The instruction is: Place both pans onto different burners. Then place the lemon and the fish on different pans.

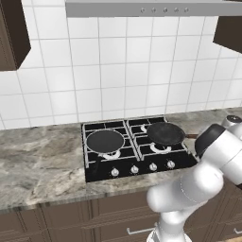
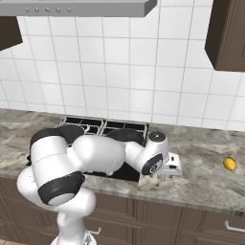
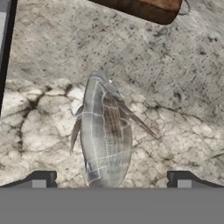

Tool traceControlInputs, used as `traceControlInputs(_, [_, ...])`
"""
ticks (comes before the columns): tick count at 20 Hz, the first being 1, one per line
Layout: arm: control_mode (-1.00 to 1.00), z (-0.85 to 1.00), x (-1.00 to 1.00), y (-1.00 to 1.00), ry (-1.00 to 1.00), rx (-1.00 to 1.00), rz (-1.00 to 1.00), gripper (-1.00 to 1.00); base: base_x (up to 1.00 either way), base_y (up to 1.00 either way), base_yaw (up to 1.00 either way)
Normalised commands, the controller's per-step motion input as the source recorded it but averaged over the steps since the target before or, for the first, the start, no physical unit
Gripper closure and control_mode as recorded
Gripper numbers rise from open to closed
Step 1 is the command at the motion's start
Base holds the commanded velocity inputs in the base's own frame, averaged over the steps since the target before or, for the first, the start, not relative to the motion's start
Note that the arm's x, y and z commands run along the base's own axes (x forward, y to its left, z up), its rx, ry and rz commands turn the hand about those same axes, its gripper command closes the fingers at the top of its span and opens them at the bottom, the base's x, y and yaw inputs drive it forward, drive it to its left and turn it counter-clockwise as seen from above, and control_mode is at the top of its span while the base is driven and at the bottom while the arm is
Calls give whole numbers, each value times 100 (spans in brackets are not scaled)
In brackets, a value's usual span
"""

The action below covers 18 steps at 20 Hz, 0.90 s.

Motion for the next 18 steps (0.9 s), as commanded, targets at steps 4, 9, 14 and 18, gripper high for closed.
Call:
traceControlInputs(4, [-100, -6, 5, -3, 0, 0, 0, -100, 0, 0, 0])
traceControlInputs(9, [-100, -13, 6, 0, 0, 0, 0, -100, 0, 0, 0])
traceControlInputs(14, [-100, -16, 14, 0, 0, 0, 0, -100, 0, 0, 0])
traceControlInputs(18, [-100, -15, 13, 0, 0, 0, 0, -100, 0, 0, 0])
